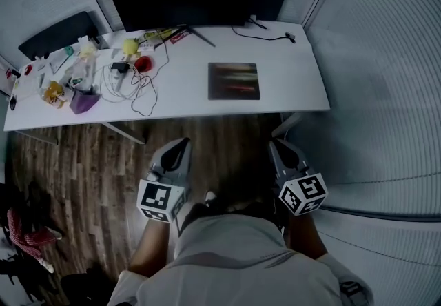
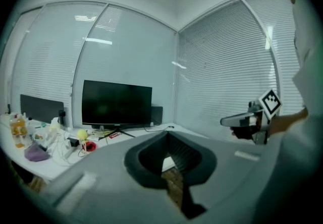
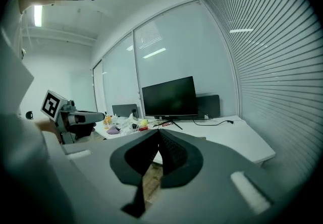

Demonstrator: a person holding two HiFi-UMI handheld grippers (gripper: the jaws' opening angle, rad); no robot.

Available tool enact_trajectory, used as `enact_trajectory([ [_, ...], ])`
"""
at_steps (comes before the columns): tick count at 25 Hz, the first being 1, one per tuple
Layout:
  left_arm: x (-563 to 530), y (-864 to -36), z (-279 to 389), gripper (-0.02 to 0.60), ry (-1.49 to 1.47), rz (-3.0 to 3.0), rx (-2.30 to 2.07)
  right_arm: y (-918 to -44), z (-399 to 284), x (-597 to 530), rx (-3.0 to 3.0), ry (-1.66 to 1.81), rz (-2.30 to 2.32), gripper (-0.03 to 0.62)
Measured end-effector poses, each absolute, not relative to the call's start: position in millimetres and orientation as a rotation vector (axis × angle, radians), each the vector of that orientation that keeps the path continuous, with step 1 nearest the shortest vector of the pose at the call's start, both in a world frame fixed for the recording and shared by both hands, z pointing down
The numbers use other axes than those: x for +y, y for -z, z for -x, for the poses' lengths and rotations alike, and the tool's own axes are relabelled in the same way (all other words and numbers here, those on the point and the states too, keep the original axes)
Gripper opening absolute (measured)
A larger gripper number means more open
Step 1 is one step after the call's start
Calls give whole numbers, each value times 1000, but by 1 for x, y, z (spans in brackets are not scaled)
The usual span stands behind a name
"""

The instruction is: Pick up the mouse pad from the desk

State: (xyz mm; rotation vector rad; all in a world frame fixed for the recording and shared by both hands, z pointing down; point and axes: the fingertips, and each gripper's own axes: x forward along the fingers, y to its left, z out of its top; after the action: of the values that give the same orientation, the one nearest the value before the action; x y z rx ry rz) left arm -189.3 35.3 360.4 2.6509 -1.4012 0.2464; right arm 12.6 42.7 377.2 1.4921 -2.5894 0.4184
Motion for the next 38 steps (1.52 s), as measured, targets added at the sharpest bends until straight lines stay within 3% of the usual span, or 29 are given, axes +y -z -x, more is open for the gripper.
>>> enact_trajectory([
  [12, -27, -375, 180, 2, -218, -2633, -1367, -401, -5, -19, -2572, -495, -1415, 5],
  [30, -193, -384, 35, 2, -427, -2596, -1438, -430, -135, -246, -2712, -612, -1279, 5],
  [38, -227, -412, 28, 2, -396, -2548, -1385, -472, -132, -274, -2634, -709, -1205, 5],
])
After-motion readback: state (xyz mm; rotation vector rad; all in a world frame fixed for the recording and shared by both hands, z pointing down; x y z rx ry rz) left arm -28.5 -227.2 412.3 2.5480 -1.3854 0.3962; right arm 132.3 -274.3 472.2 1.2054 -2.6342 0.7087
